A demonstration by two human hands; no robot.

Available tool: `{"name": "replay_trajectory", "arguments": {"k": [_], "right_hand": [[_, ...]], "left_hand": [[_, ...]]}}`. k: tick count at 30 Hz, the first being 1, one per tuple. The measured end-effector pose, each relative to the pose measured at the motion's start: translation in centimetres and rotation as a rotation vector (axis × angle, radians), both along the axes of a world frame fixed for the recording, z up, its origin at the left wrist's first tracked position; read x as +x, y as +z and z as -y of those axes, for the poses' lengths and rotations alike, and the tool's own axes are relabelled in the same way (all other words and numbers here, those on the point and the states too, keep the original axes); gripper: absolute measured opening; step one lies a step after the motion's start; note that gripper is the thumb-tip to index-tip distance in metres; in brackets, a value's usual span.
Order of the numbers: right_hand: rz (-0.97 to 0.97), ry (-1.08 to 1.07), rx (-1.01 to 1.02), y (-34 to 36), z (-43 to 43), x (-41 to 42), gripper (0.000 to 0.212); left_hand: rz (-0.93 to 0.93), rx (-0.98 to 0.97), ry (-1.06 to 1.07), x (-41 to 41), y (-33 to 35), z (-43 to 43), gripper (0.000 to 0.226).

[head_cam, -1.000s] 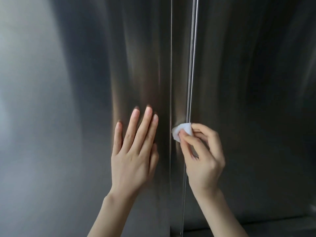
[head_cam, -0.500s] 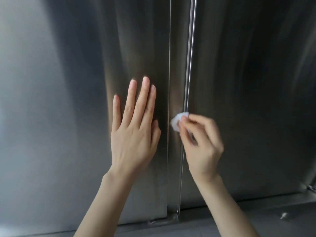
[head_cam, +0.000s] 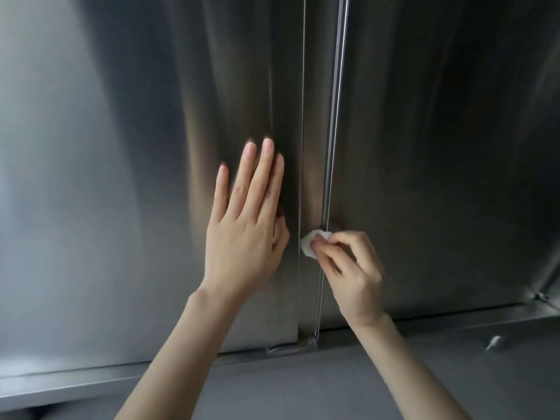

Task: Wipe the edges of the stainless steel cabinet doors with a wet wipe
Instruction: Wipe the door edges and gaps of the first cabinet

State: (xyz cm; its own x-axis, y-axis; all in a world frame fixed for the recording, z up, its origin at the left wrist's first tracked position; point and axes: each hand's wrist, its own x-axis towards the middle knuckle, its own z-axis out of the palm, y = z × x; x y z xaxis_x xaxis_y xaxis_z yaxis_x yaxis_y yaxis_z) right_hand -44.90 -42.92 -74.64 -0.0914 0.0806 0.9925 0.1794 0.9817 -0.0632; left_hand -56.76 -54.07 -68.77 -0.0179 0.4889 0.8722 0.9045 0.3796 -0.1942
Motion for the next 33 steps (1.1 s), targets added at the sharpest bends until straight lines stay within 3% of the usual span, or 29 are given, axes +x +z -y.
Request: {"name": "replay_trajectory", "arguments": {"k": [4, 10, 14, 18, 26, 33], "right_hand": [[0.125, -0.011, 0.016, 0.5, -0.2, 0.6, 0.003], [-0.097, -0.063, -0.056, 1.3, 0.0, -0.8, 0.006], [-0.061, -0.053, -0.124, -2.0, 0.4, -0.6, 0.008], [0.0, -0.058, -0.096, -0.9, 0.0, -0.3, 0.006], [-0.152, 0.085, -0.281, -2.9, 0.3, -1.3, 0.005], [0.219, -0.013, -0.358, -11.1, 0.8, 1.1, 0.018]], "left_hand": [[-0.005, -0.023, 0.036, 0.3, 0.2, 0.3, 0.071], [0.005, -0.024, 0.049, 0.7, 0.0, 0.4, 0.071], [0.008, -0.043, 0.056, 1.0, 0.1, 0.6, 0.072], [0.006, -0.044, 0.061, 1.1, 0.3, 0.7, 0.074], [0.022, -0.009, 0.022, 0.9, -3.7, 0.0, 0.076], [0.006, -0.101, 0.044, 1.2, -8.8, 0.0, 0.081]]}}
